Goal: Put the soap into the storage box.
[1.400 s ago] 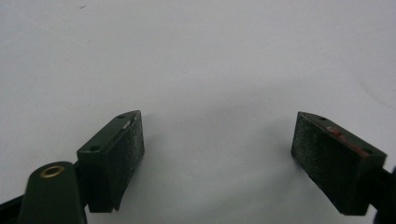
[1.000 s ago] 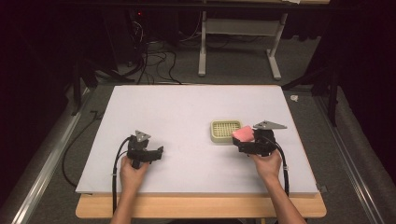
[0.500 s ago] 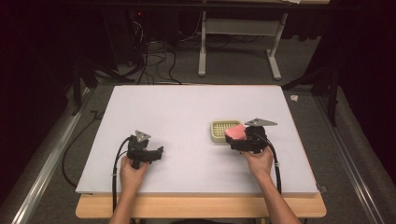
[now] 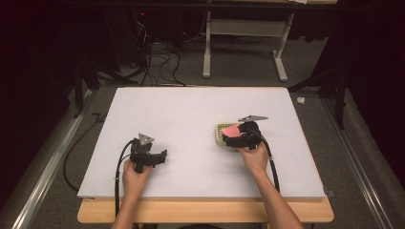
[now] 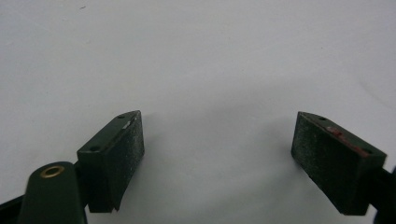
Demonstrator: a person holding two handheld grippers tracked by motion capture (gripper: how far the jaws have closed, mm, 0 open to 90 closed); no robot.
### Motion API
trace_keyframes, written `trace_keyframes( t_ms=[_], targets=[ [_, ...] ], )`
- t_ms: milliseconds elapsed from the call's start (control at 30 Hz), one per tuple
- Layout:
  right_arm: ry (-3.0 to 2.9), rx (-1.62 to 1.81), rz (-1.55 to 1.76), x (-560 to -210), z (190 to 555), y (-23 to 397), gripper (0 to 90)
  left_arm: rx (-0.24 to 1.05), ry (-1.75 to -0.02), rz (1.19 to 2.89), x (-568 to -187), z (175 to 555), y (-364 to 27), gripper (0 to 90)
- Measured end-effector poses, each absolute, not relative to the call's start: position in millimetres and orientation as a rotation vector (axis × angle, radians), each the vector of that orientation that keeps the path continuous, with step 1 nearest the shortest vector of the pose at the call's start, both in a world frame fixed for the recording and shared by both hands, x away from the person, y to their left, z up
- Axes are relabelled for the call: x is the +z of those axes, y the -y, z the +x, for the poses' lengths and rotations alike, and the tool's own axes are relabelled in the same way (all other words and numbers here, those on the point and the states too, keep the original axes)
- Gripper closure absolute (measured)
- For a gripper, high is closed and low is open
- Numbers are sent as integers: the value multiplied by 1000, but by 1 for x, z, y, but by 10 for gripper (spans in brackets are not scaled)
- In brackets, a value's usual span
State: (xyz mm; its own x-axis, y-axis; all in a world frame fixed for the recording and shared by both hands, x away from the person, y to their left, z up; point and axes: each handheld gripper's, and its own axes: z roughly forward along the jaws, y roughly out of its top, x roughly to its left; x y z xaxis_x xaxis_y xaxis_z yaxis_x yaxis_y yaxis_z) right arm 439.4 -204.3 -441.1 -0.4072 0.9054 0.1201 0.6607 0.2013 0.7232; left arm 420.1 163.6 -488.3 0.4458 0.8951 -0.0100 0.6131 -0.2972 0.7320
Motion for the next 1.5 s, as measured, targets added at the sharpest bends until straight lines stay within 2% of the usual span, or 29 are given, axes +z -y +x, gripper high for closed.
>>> trace_keyframes(
  t_ms=[667, 1500],
  targets=[
    [-2085, 945, 1626, -450, 453, 205, 136, 533, -1259, 2025, -488, 420, -164, 177],
    [-2068, 912, 1602, -456, 458, 201, 132, 535, -1259, 2024, -488, 420, -163, 177]
  ],
)
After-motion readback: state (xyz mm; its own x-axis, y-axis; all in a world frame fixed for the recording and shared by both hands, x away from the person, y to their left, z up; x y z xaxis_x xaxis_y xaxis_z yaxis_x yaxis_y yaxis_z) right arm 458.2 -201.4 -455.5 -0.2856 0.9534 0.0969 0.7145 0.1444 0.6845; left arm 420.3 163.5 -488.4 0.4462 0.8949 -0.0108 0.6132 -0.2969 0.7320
